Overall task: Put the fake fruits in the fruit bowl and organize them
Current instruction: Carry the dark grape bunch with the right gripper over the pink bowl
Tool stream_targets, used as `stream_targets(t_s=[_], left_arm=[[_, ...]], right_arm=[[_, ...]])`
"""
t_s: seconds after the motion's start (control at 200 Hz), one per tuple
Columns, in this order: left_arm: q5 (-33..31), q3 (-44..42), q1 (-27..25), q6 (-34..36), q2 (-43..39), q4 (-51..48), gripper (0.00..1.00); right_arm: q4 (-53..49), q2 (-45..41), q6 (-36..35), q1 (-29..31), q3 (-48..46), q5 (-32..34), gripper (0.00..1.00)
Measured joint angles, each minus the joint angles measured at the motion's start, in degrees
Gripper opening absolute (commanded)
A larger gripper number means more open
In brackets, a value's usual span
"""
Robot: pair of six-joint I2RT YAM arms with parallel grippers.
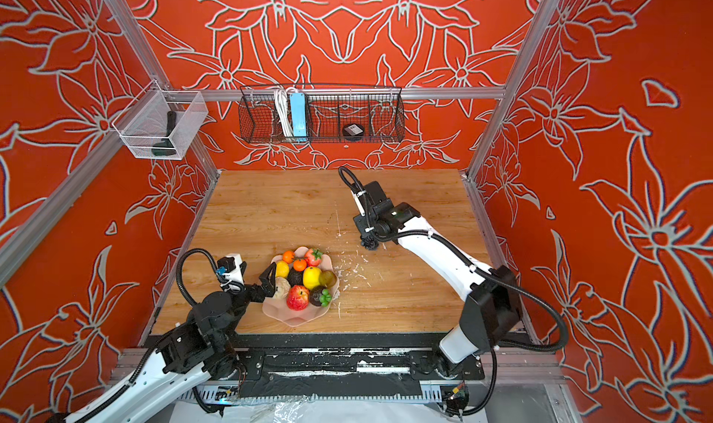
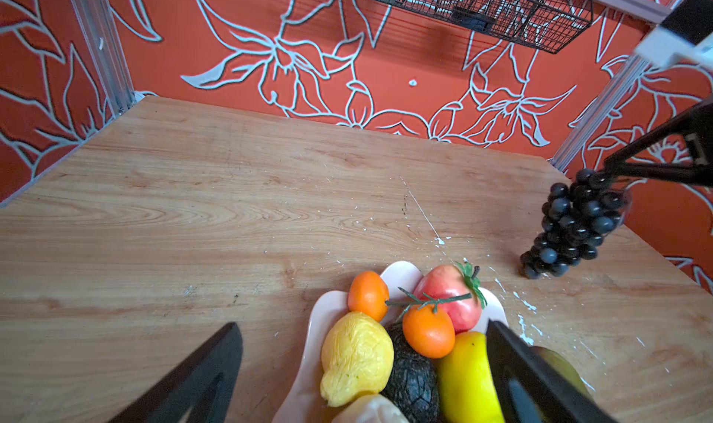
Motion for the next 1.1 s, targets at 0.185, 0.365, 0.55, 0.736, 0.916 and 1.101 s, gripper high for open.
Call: stream_targets(t_s=[0.185, 0.365, 0.55, 0.736, 0.916, 1.101], left_arm=[[-2.69, 0.0, 0.07, -0.11, -1.84, -1.36, 0.98], [-5.92, 0.0, 0.22, -0.52, -3.48, -3.32, 0.98], [-9.07, 0.0, 0.22, -1.68, -4.07, -5.42, 0.98], [-11.08, 0.0, 0.22, -2.4, -5.31, -6.8, 0.98], [-11.98, 0.0, 0.22, -2.82, -6.4, -7.54, 0.98], [-12.7, 0.0, 0.22, -3.06, -7.37, -8.5, 0.98]], right_arm=[[-0.74, -4.72, 0.74, 3.28, 1.84, -2.84, 0.0], [-4.07, -5.4, 0.5, 7.91, 7.5, -3.39, 0.0], [-6.93, -5.4, -0.42, 15.04, 14.29, -3.1, 0.0], [-9.18, -4.63, -1.07, 22.25, 18.75, -1.55, 0.0], [-9.88, -1.55, -1.46, 28.39, 21.53, -0.72, 0.0], [-9.81, 2.67, -1.44, 33.73, 21.73, -0.87, 0.0]])
